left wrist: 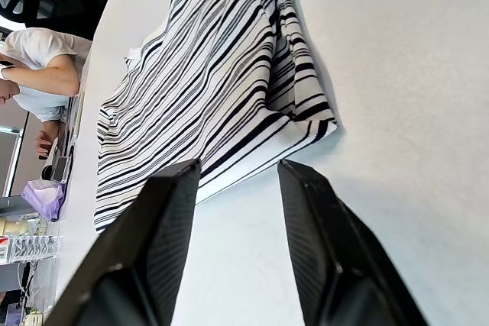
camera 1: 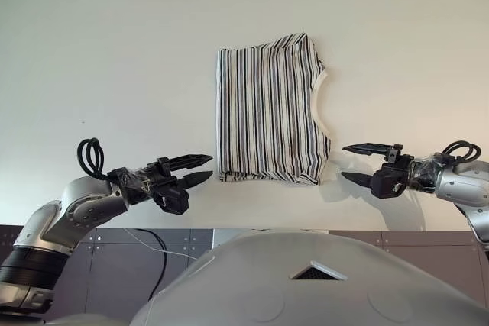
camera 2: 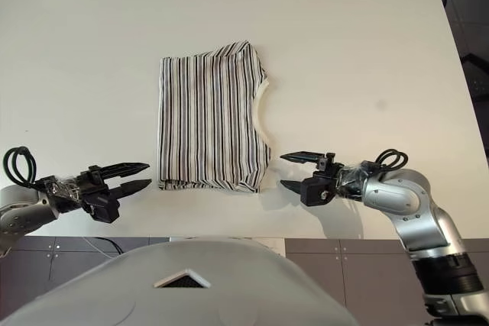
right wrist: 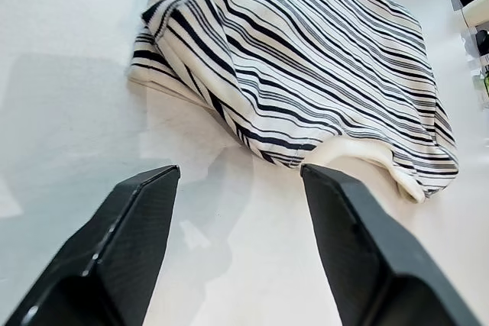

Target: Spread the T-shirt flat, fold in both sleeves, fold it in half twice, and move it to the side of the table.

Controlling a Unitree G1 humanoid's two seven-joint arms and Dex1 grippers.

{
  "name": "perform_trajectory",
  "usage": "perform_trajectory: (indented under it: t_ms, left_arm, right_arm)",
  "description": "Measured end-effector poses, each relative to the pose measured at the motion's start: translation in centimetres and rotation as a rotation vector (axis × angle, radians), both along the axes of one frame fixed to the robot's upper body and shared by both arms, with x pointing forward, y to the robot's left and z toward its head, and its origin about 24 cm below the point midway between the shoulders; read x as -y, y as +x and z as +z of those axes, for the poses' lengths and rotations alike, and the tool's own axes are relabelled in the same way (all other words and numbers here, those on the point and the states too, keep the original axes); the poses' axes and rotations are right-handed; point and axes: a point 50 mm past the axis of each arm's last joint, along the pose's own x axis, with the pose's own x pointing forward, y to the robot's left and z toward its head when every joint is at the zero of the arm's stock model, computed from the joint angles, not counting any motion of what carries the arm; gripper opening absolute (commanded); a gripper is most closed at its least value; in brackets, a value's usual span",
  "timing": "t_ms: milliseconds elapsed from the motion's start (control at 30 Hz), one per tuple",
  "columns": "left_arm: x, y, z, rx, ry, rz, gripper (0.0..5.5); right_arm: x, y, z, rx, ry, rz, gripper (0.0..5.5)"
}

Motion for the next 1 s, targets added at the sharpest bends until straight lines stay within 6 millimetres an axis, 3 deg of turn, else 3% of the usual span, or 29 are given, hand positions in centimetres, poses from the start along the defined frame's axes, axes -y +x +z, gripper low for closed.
perform_trajectory:
  t_ms: [233,567,667,1000]
  left_arm:
    - [-0.4,-0.8,-0.9,-0.016,0.051,-0.036,1.97]
    - [2.3,0.4,-2.0,-0.003,-0.033,-0.080,1.97]
    - [2.5,0.8,-2.1,-0.009,-0.024,-0.092,1.47]
    - [2.7,1.6,-2.1,-0.016,-0.029,-0.129,0.17]
  right_arm:
    - [-1.5,-0.5,-0.9,0.037,0.030,0.037,2.94]
    - [-3.3,1.0,-1.3,0.113,0.039,0.115,2.94]
    - [-3.9,1.0,-1.5,0.140,0.038,0.161,2.94]
    - [-4.9,0.9,-2.5,0.141,0.048,0.226,1.01]
